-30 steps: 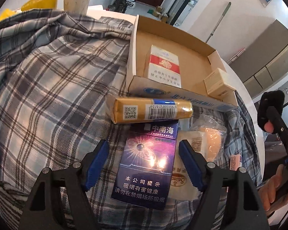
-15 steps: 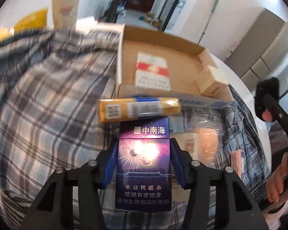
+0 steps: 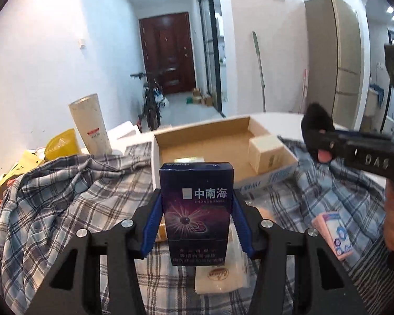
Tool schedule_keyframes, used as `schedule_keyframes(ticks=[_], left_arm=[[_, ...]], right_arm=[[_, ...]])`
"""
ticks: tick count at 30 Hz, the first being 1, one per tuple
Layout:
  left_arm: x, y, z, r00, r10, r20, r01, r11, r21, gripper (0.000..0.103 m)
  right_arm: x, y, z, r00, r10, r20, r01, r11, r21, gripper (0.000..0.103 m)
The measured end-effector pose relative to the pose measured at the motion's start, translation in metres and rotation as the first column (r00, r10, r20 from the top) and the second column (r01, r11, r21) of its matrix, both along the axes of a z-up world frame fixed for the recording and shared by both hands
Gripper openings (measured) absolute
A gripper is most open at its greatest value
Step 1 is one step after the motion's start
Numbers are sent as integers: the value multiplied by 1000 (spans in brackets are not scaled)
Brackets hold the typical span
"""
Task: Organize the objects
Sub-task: 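Lift the purple pack toward the cardboard box with the left tool while the right holds the black item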
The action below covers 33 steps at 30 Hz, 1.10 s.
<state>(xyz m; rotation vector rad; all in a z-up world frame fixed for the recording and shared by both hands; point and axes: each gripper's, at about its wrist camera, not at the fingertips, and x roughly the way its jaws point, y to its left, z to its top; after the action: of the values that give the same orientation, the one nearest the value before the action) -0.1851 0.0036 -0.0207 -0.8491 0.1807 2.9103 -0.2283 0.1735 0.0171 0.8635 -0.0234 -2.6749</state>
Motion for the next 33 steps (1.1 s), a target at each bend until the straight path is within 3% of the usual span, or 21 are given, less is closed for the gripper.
schedule_keyframes(ticks=[10, 14, 19, 24, 27, 29, 33], left_arm=[[10, -4, 15, 997, 24, -72, -23, 1000, 13, 53], [15, -4, 33, 996, 26, -82, -21, 998, 62, 53], [20, 15, 75, 986, 20, -168, -19, 1000, 4, 53], [5, 22, 116, 984, 25, -178, -8, 995, 95, 53], [-12, 30, 134, 972, 52, -231, -37, 997, 66, 53], [-30, 31, 141, 977, 50, -207, -33, 996, 82, 53], [-70, 24, 145, 993, 58, -106, -38, 981, 190, 53]], right_arm=[[2, -1, 0, 1000, 7, -21, -7, 1000, 1, 42], [5, -1, 8, 997, -47, -65, 49, 998, 39, 42], [10, -5, 47, 993, -44, -109, 47, 999, 20, 42], [7, -7, 107, 970, -77, -229, 81, 997, 11, 42], [-4, -3, 140, 955, -103, -279, 94, 994, -47, 42], [-14, -4, 154, 946, -122, -299, 111, 992, -56, 42], [-34, -6, 160, 940, -133, -314, 107, 990, -97, 42]])
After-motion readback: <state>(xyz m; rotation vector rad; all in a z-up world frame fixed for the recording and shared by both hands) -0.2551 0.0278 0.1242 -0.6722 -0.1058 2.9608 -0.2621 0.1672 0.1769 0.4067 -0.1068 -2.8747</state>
